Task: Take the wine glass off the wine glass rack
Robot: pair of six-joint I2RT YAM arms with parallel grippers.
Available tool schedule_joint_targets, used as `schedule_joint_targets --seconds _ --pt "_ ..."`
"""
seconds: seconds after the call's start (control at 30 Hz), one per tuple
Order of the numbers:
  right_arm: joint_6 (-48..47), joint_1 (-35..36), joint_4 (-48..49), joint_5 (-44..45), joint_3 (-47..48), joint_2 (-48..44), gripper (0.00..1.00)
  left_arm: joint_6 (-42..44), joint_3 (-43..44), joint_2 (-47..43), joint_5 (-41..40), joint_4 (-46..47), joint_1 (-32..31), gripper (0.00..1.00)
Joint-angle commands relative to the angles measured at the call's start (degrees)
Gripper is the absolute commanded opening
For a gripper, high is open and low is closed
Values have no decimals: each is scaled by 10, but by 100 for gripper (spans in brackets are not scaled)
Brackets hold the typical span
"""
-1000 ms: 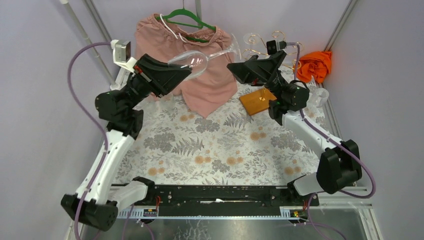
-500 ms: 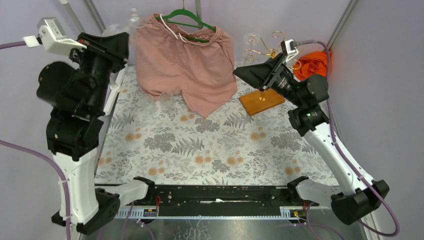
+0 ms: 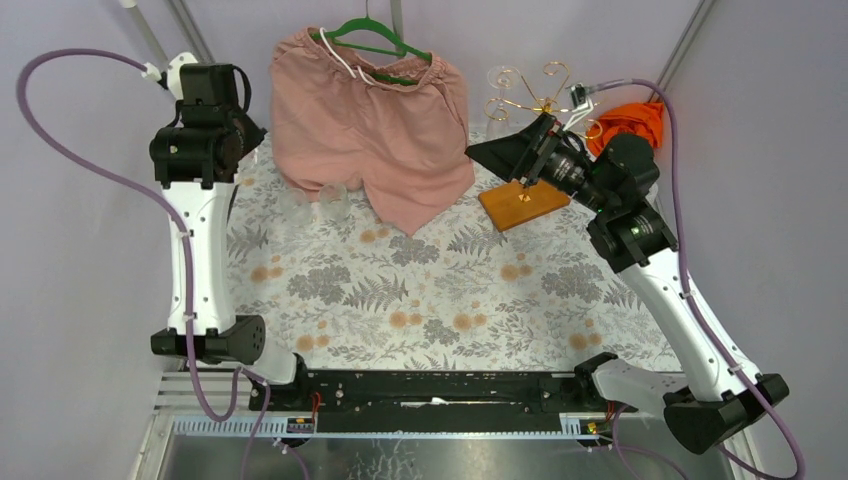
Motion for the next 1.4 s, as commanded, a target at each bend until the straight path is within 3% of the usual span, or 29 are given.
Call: schedule_joint_targets --seconds 0.0,0.17,0.4,0.7,1.37 --pt "-31 2 -19 7 27 12 98 20 -69 -2 111 25 72 0" --pt "-41 3 -24 1 28 27 98 27 -181 17 224 92 150 0" --pt "-52 -3 -30 9 23 39 99 27 -250 54 241 140 186 0" --pt "-45 -26 -25 1 3 50 99 27 -257 129 195 170 198 0" --pt "19 -80 72 -64 -54 80 99 -21 -233 261 213 249 215 0"
